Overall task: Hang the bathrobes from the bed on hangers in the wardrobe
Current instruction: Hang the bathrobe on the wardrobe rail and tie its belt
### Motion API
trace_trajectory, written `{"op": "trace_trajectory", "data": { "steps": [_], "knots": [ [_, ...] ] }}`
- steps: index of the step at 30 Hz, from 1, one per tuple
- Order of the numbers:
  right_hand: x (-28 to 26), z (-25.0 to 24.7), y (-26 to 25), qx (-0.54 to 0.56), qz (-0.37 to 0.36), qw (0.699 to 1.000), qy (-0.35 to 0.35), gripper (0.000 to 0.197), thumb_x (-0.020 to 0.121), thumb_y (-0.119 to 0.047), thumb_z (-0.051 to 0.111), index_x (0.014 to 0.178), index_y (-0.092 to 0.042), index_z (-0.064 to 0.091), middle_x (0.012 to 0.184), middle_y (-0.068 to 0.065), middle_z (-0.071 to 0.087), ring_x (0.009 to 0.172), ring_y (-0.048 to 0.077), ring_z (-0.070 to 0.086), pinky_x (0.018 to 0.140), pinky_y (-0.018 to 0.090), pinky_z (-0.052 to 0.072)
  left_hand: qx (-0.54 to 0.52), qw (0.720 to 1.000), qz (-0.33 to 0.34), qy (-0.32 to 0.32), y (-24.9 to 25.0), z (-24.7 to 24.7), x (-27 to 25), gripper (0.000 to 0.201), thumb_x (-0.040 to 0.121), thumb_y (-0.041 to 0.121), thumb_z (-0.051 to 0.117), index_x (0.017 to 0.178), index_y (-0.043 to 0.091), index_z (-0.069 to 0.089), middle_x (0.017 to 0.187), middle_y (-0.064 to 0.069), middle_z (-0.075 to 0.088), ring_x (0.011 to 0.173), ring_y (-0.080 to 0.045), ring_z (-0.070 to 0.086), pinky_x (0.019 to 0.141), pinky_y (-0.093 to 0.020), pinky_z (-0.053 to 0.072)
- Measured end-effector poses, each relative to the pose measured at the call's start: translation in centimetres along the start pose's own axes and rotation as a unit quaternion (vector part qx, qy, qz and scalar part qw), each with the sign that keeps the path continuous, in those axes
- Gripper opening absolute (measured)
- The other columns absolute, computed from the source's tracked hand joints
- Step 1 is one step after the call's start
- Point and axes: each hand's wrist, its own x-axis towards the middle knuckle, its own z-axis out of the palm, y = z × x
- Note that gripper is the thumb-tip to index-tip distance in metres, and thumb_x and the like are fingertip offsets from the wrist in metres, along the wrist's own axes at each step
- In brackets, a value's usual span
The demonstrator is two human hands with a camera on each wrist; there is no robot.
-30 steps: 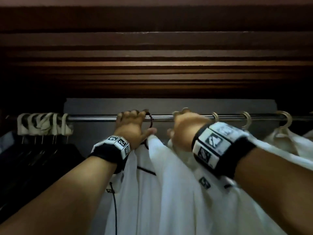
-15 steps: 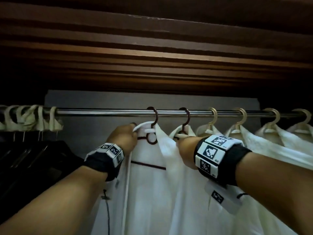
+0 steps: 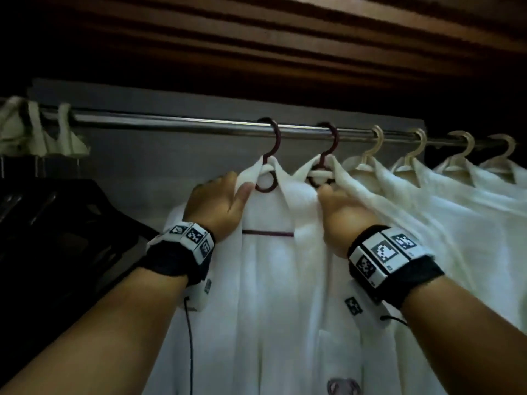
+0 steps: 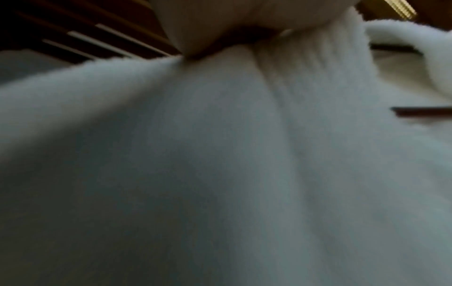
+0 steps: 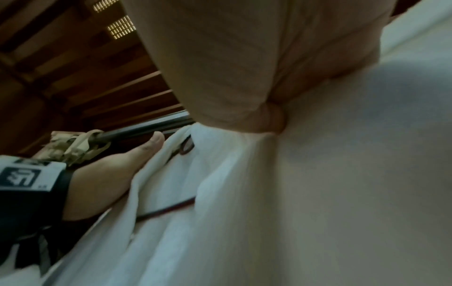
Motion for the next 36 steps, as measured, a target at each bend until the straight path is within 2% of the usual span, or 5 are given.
{"op": "trace_trajectory", "data": {
  "steps": [7, 18, 21, 27, 36],
  "knots": [
    [-8.0, 7.1, -2.2, 0.021, 0.067, 0.996, 0.057, 0.099, 0.081, -0.026, 0.05, 0.151, -0.03, -0.019, 0.156, 0.009, -0.03, 0.145, 0.031, -0.022, 0.112, 0.059, -0.01, -0.043, 0.998, -0.051, 0.021, -1.1, 4.9, -9.0, 0.093, 0.087, 0.056, 0.05, 0.154, 0.01, 0.005, 0.16, -0.017, 0.009, 0.147, -0.031, 0.011, 0.119, -0.041, 0.01],
    [-32.1, 24.1, -4.4, 0.218, 0.016, 0.931, -0.292, 0.052, 0.092, -0.03, 0.053, 0.142, -0.039, 0.042, 0.156, 0.006, 0.029, 0.145, 0.026, 0.026, 0.117, 0.038, 0.015, -0.253, 0.794, -0.257, -0.49, 1.1, 13.5, -44.4, 0.031, 0.083, 0.028, 0.071, 0.113, 0.024, 0.066, 0.085, 0.001, 0.066, 0.084, -0.018, 0.064, 0.086, -0.03, 0.053],
    [-32.3, 22.8, -4.1, 0.388, 0.099, 0.903, -0.155, 0.038, 0.087, 0.002, 0.054, 0.112, -0.023, 0.068, 0.115, -0.002, 0.064, 0.109, 0.014, 0.061, 0.095, 0.008, 0.036, -0.36, 0.775, -0.274, -0.442, 4.3, 13.2, -43.9, 0.062, 0.076, 0.035, 0.08, 0.13, 0.025, 0.052, 0.114, 0.007, 0.059, 0.095, -0.01, 0.059, 0.083, -0.021, 0.05],
    [-29.5, 19.3, -3.1, 0.543, 0.135, 0.822, -0.104, 0.031, 0.092, 0.006, 0.045, 0.108, -0.016, 0.061, 0.102, 0.001, 0.069, 0.1, 0.013, 0.066, 0.093, 0.027, 0.051, -0.401, 0.746, -0.33, -0.416, 8.1, 14.4, -40.0, 0.065, 0.083, 0.047, 0.07, 0.137, 0.017, 0.051, 0.127, 0.004, 0.059, 0.115, -0.015, 0.057, 0.095, -0.024, 0.043],
    [-29.9, 22.3, -1.0, 0.342, 0.239, 0.901, -0.121, 0.049, 0.086, -0.015, 0.063, 0.132, -0.022, 0.048, 0.122, 0.001, 0.057, 0.112, 0.018, 0.056, 0.098, 0.03, 0.045, -0.247, 0.825, -0.48, -0.167, -0.9, 14.9, -39.6, 0.033, 0.089, 0.017, 0.064, 0.117, 0.001, 0.058, 0.112, -0.012, 0.063, 0.102, -0.028, 0.061, 0.091, -0.036, 0.047]
  ]
}}
